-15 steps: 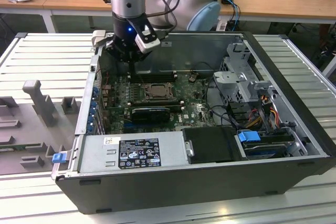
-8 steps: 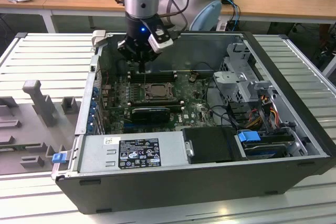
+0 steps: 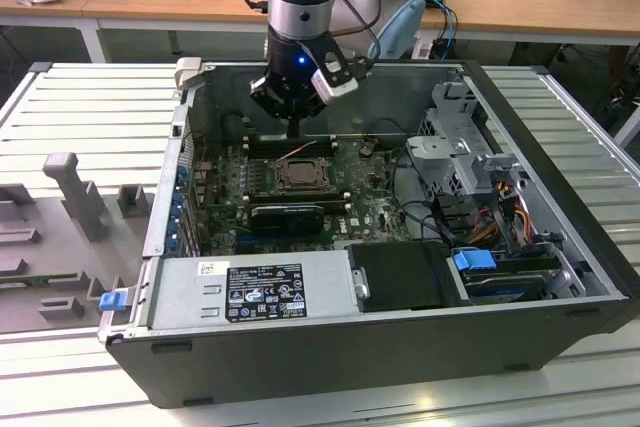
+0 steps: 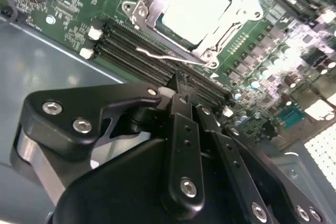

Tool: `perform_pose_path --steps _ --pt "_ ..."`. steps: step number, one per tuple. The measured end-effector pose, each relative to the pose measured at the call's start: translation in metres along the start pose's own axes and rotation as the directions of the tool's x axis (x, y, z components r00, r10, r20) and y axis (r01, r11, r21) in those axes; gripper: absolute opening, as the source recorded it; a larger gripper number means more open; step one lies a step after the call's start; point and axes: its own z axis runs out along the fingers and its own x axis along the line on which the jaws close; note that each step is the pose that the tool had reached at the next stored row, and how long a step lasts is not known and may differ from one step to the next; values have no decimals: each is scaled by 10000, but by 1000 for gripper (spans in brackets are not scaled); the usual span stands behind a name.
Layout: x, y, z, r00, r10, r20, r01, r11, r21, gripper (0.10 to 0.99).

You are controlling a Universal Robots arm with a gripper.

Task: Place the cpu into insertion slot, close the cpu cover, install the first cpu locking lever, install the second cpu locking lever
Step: 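Install the first cpu locking lever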

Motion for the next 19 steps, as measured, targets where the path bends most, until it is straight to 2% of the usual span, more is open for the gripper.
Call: perform_pose_path --steps 4,7,14,19 --pt "-37 3 93 10000 1 -1 -1 10000 0 106" --pt "-93 11 133 10000 -43 -5 43 10000 1 106" --pt "-154 8 189 9999 -113 -11 113 9999 2 106" --pt "-207 -1 258 9999 -114 -12 114 9999 2 106"
